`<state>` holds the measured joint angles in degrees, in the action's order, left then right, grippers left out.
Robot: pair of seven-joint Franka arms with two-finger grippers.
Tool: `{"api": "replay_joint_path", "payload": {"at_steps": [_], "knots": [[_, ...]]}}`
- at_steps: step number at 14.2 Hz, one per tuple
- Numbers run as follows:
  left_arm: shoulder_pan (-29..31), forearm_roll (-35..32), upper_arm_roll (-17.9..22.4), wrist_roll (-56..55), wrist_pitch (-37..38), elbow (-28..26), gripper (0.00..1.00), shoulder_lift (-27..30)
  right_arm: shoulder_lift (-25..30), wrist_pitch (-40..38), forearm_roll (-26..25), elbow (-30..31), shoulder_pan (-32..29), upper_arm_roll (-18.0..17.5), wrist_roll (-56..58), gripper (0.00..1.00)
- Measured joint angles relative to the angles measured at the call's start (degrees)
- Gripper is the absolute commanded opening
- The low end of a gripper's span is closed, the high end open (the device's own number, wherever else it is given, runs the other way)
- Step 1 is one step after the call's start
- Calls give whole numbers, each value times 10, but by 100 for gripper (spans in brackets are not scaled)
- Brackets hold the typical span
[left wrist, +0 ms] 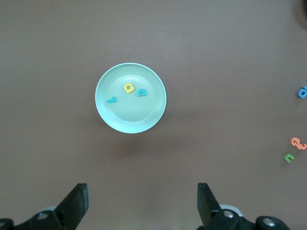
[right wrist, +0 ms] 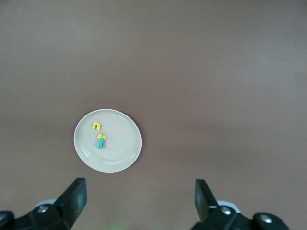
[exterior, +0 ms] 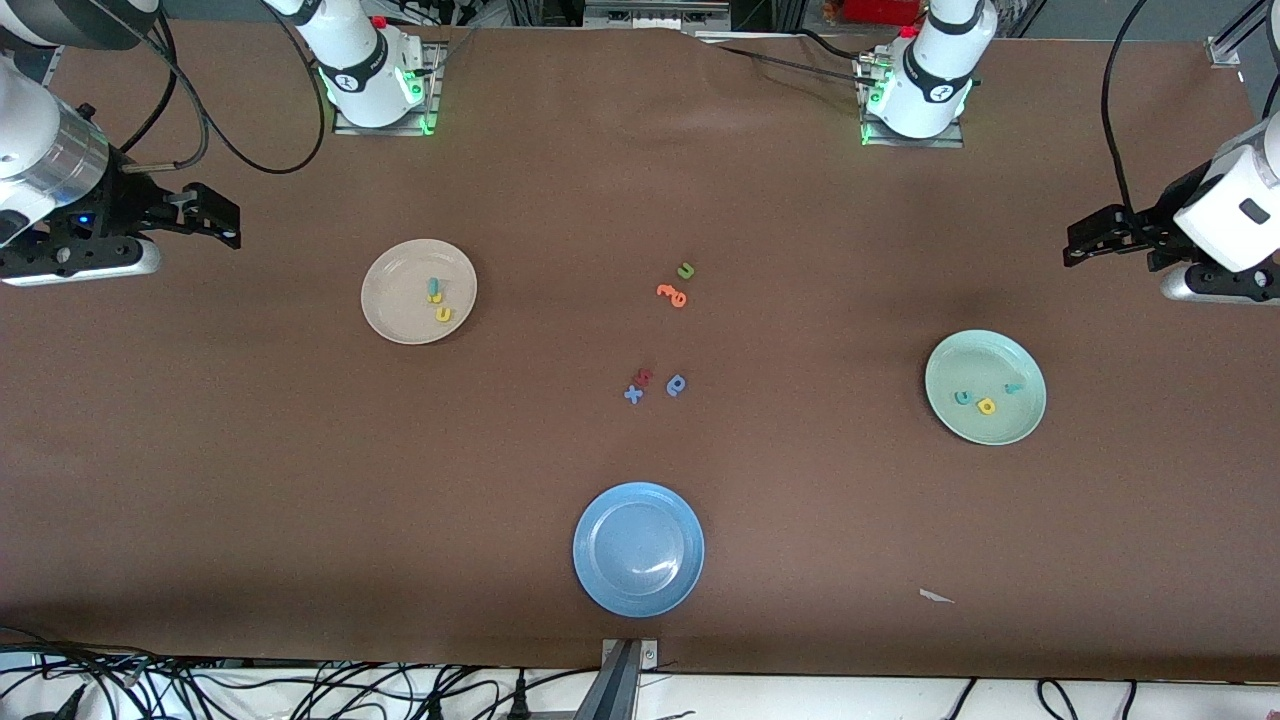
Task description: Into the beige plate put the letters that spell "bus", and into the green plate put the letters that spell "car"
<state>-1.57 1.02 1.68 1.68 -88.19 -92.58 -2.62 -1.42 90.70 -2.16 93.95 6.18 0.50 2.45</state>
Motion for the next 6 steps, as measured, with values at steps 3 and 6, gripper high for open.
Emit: {"api": "replay_joint_path", "payload": {"at_steps": [3, 6], "knots": [[0, 0, 0, 0, 0, 0, 100, 0, -8, -3, 9, -10, 2, -4, 0, 100], [0, 0, 0, 0, 0, 0, 100, 0, -9, -4, 13, -11, 4, -5, 0, 100]]}}
